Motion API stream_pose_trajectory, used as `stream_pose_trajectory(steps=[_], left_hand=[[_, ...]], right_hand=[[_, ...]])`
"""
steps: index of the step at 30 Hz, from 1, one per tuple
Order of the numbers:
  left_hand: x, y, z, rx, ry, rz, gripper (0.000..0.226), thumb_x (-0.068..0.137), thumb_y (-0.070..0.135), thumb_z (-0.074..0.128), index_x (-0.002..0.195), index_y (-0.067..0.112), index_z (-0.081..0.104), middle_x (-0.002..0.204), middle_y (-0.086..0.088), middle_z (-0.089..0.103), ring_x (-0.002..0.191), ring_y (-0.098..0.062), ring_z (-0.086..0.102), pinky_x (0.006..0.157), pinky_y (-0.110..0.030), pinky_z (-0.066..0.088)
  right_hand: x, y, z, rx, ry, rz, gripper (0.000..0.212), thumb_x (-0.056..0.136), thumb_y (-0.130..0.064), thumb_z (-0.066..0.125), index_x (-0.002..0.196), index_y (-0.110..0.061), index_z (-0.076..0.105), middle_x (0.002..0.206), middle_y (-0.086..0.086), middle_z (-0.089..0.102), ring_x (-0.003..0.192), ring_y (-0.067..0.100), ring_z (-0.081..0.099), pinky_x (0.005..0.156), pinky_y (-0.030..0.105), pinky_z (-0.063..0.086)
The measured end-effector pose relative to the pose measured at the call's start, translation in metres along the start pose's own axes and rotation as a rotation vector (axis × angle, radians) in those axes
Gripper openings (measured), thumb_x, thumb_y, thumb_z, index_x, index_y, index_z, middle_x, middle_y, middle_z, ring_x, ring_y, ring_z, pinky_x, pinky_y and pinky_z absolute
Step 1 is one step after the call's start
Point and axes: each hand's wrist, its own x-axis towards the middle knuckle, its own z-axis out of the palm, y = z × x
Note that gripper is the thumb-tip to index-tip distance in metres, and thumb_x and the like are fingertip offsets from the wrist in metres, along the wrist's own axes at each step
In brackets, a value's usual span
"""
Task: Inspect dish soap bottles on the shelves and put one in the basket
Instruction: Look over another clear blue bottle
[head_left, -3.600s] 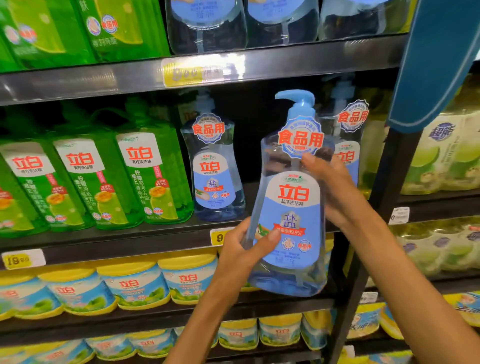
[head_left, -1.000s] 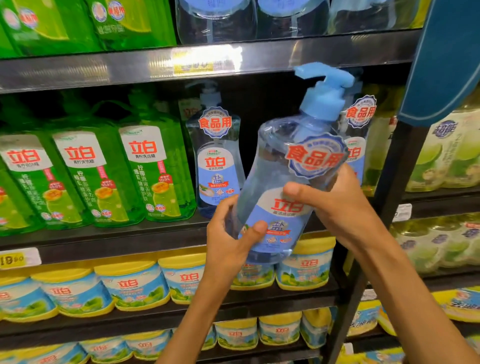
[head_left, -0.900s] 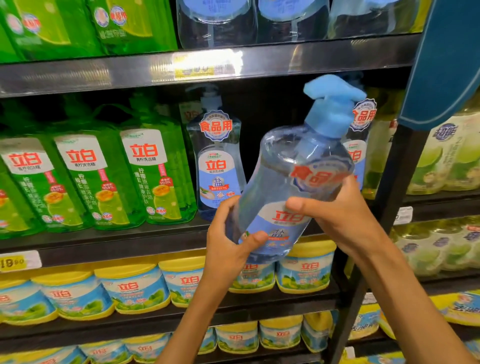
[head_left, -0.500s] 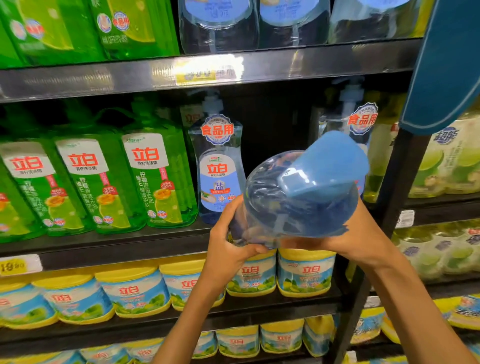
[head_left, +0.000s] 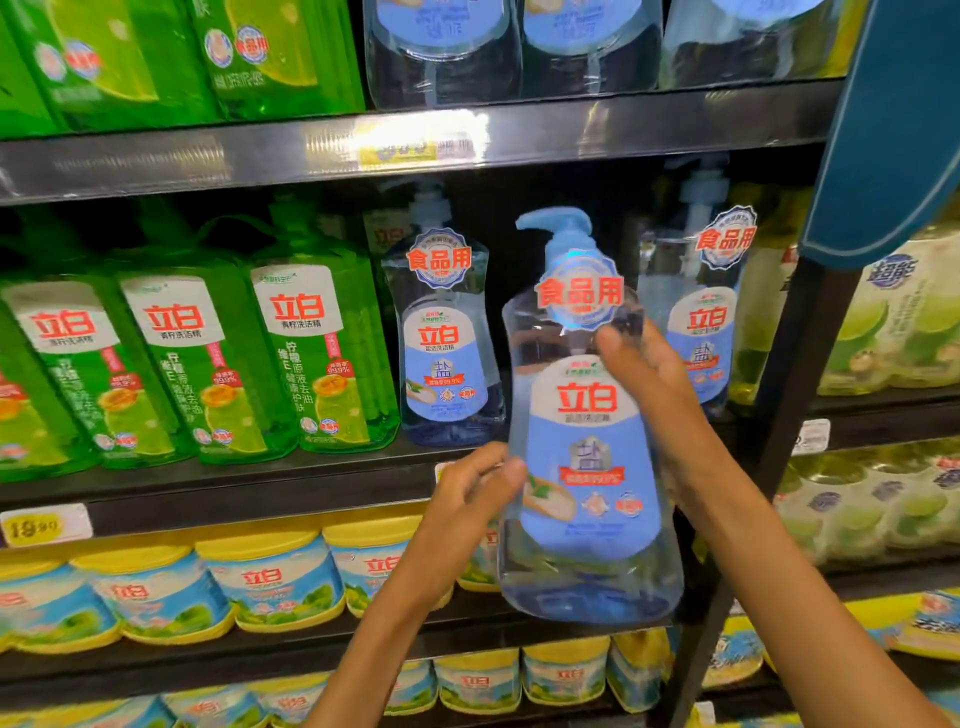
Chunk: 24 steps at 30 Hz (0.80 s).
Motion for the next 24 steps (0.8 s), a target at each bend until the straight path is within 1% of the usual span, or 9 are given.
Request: stream_pose_trajectory(steps=[1, 4, 7, 13, 15, 17, 19, 22, 24], left_hand=[[-0.003, 0.002, 0.000, -0.058, -0.015, -0.098, 0.059, 0.082, 0.061, 0.056, 0.119, 0.015, 0.065, 0.118, -0.004, 0.068, 0.109, -0.013, 0.063, 0.098, -0.031, 0.048], [-0.005, 0.017, 0.010, -0.328, -0.120, -0.254, 0.040, 0.095, 0.049, 0.045, 0.098, 0.025, 0.077, 0.104, 0.001, 0.074, 0.100, -0.010, 0.069, 0.085, -0.026, 0.054], [-0.007, 0.035, 0.019, -0.648, -0.176, -0.197, 0.043, 0.099, 0.039, 0.039, 0.123, 0.013, 0.064, 0.131, -0.007, 0.061, 0.124, -0.020, 0.055, 0.101, -0.033, 0.046], [-0.013, 0.054, 0.022, -0.851, -0.231, -0.259, 0.047, 0.096, 0.039, 0.037, 0.121, 0.012, 0.066, 0.127, -0.008, 0.063, 0.119, -0.021, 0.059, 0.100, -0.034, 0.048], [-0.013, 0.063, 0.022, -0.870, -0.243, -0.257, 0.047, 0.098, 0.036, 0.036, 0.120, 0.008, 0.066, 0.127, -0.010, 0.063, 0.119, -0.023, 0.059, 0.106, -0.035, 0.042], [-0.013, 0.070, 0.021, -0.876, -0.265, -0.268, 0.043, 0.097, 0.031, 0.044, 0.122, 0.002, 0.063, 0.128, -0.015, 0.062, 0.120, -0.027, 0.057, 0.109, -0.038, 0.034], [-0.012, 0.068, 0.020, -0.827, -0.240, -0.249, 0.041, 0.097, 0.029, 0.047, 0.123, 0.001, 0.062, 0.127, -0.016, 0.062, 0.119, -0.029, 0.058, 0.109, -0.040, 0.032], [-0.009, 0.053, 0.018, -0.835, -0.259, -0.295, 0.043, 0.100, 0.034, 0.038, 0.125, 0.009, 0.062, 0.131, -0.010, 0.060, 0.123, -0.023, 0.055, 0.108, -0.037, 0.040], [-0.007, 0.048, 0.018, -0.740, -0.236, -0.299, 0.040, 0.093, 0.039, 0.048, 0.119, 0.015, 0.068, 0.129, -0.008, 0.063, 0.120, -0.022, 0.058, 0.102, -0.037, 0.047]], right_hand=[[0.002, 0.002, -0.001, 0.118, 0.022, 0.062, 0.035, 0.087, -0.031, 0.063, 0.120, -0.019, 0.057, 0.094, -0.002, 0.075, 0.083, 0.015, 0.073, 0.066, 0.027, 0.057], [0.006, 0.006, -0.003, 0.249, 0.074, 0.227, 0.024, 0.084, -0.040, 0.062, 0.091, -0.022, 0.075, 0.081, 0.002, 0.075, 0.069, 0.016, 0.073, 0.057, 0.027, 0.057], [0.014, 0.003, -0.005, 0.210, 0.062, 0.357, 0.043, 0.095, -0.042, 0.051, 0.070, -0.024, 0.080, 0.074, 0.000, 0.076, 0.065, 0.013, 0.073, 0.052, 0.024, 0.056], [0.023, -0.005, -0.016, 0.037, -0.107, 0.452, 0.068, 0.103, -0.039, 0.036, 0.051, -0.021, 0.076, 0.058, 0.000, 0.072, 0.051, 0.008, 0.069, 0.045, 0.017, 0.050], [0.016, -0.004, -0.027, -0.002, -0.158, 0.379, 0.064, 0.105, -0.030, 0.031, 0.058, -0.021, 0.074, 0.052, -0.005, 0.068, 0.052, 0.004, 0.067, 0.056, 0.019, 0.050], [0.015, -0.002, -0.032, -0.028, -0.113, 0.326, 0.041, 0.106, -0.028, 0.029, 0.083, -0.021, 0.062, 0.055, -0.014, 0.068, 0.071, 0.005, 0.062, 0.077, 0.019, 0.047], [0.020, -0.003, -0.034, -0.035, -0.078, 0.336, 0.030, 0.106, -0.026, 0.029, 0.089, -0.024, 0.054, 0.058, -0.021, 0.067, 0.080, 0.005, 0.056, 0.091, 0.021, 0.040], [0.029, -0.009, -0.024, -0.036, -0.065, 0.446, 0.038, 0.101, -0.032, 0.044, 0.080, -0.024, 0.074, 0.069, -0.007, 0.075, 0.066, 0.007, 0.071, 0.060, 0.016, 0.053], [0.026, -0.018, -0.019, 0.074, -0.034, 0.417, 0.042, 0.097, -0.036, 0.052, 0.069, -0.021, 0.080, 0.078, 0.004, 0.077, 0.070, 0.015, 0.074, 0.056, 0.024, 0.058]])
